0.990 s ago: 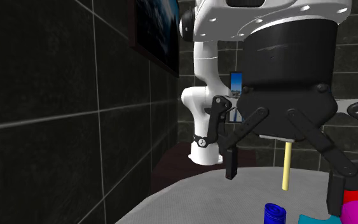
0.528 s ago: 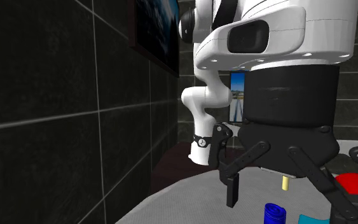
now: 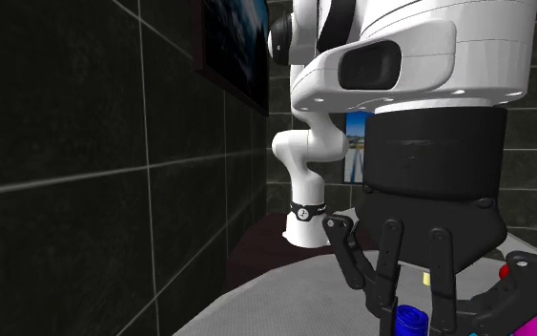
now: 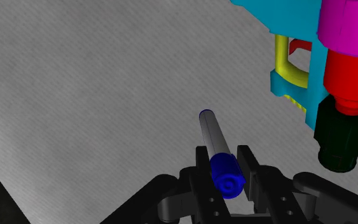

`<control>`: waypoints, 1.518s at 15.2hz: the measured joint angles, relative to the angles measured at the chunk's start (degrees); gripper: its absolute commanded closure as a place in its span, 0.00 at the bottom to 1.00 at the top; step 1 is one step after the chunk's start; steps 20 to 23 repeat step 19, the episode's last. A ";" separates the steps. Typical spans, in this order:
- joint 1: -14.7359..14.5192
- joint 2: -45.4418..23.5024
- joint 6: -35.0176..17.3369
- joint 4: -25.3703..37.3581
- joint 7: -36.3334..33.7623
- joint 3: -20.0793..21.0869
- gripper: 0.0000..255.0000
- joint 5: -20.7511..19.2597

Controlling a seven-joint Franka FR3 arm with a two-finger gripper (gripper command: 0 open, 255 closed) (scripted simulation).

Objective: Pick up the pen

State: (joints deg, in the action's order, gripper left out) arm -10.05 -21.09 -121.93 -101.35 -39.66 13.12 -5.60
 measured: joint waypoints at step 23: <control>0.16 3.97 9.82 5.95 0.71 0.51 1.00 1.24</control>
